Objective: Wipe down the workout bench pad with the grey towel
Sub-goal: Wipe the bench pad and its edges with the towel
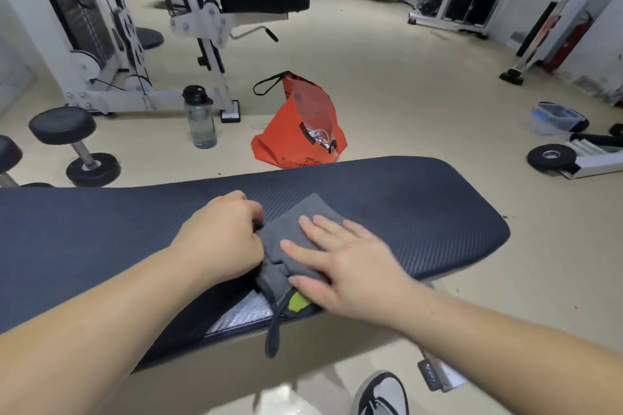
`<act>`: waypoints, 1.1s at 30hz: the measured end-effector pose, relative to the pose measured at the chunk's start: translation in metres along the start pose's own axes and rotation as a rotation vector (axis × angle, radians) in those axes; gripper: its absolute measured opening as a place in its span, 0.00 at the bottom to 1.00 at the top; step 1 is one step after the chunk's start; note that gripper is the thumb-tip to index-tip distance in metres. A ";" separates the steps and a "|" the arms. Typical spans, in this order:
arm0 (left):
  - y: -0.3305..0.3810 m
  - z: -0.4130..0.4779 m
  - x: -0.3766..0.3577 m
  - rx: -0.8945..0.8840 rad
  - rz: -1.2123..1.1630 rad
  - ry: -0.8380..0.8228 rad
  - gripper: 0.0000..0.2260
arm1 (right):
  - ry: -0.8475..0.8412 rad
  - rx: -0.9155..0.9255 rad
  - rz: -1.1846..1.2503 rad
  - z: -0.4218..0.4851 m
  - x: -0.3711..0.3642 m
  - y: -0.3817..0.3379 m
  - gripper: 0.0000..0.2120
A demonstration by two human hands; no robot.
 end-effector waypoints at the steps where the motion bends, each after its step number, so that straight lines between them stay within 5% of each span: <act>1: -0.003 0.000 0.003 0.008 -0.009 0.011 0.17 | -0.030 -0.007 -0.002 0.011 0.000 0.012 0.28; 8: -0.026 -0.009 0.009 0.028 -0.048 0.033 0.14 | -0.161 -0.565 -0.042 0.072 -0.002 0.101 0.29; 16: -0.058 -0.019 0.017 0.079 -0.030 0.031 0.08 | -0.173 -0.116 0.016 0.084 -0.002 -0.026 0.29; 24: -0.083 -0.037 0.027 0.151 -0.037 0.020 0.12 | -0.188 -0.466 -0.077 0.137 -0.009 0.008 0.30; 30: -0.119 -0.060 0.037 0.204 -0.035 0.072 0.06 | -0.204 0.004 -0.022 0.095 -0.005 -0.114 0.31; 33: -0.125 -0.064 0.040 0.220 -0.068 0.088 0.07 | -0.156 0.024 -0.021 0.107 -0.004 -0.103 0.30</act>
Point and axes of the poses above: each hand's wrist, its own z-axis towards the middle knuckle, its own x-axis out of the back of the hand, y = z × x, the point moved 9 cm from there along z, towards the middle knuckle, and after that the axes turned 11 degrees about -x, right-handed, at the moved point
